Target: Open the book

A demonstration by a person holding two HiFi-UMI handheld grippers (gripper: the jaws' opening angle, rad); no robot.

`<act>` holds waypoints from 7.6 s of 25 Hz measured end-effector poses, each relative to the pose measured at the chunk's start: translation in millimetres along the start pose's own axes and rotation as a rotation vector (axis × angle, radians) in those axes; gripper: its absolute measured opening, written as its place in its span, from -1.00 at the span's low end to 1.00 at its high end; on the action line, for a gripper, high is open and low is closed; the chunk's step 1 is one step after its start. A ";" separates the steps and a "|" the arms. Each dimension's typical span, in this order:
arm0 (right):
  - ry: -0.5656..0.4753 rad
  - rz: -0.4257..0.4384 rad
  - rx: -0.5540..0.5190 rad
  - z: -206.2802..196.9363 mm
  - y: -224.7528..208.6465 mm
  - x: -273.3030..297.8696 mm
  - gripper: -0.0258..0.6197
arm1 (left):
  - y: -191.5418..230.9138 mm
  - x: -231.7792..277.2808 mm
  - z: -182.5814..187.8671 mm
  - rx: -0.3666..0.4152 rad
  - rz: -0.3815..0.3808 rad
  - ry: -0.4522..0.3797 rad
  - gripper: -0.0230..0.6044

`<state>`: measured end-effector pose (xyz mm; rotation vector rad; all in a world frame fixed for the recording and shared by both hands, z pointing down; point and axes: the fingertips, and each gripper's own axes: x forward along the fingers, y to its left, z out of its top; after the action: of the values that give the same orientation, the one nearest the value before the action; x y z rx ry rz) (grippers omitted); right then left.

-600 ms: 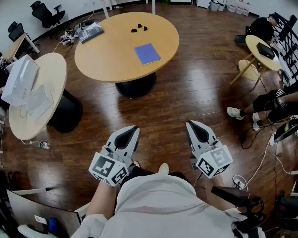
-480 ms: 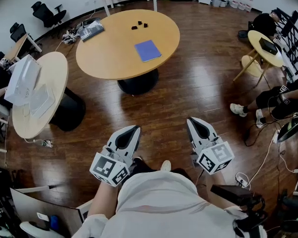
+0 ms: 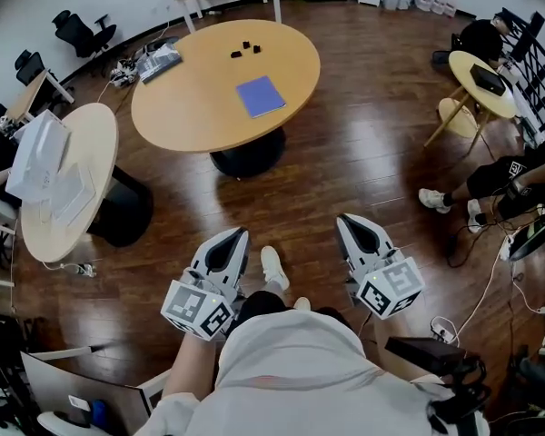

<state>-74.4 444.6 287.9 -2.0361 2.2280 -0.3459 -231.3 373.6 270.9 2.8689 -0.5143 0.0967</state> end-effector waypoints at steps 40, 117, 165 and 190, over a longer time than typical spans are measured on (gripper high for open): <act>0.095 -0.081 -0.085 47.3 -102.9 273.1 -0.91 | 249.1 194.9 49.8 -0.020 -0.041 0.005 -0.90; 0.517 0.251 0.086 -98.6 -408.1 506.3 -0.91 | 370.6 550.8 -203.2 0.123 0.276 0.666 -0.54; 0.551 0.254 0.114 -115.3 -405.5 493.3 -0.91 | 372.1 553.6 -190.1 -0.142 0.279 0.613 -0.90; 0.529 0.419 0.024 -95.8 -309.7 551.7 -0.91 | 454.4 378.2 -85.2 -0.334 0.699 0.276 -0.90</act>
<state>149.3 -117.7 495.8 -1.5241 2.8436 -0.9438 -38.4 -148.4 487.6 2.1883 -1.2992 0.4606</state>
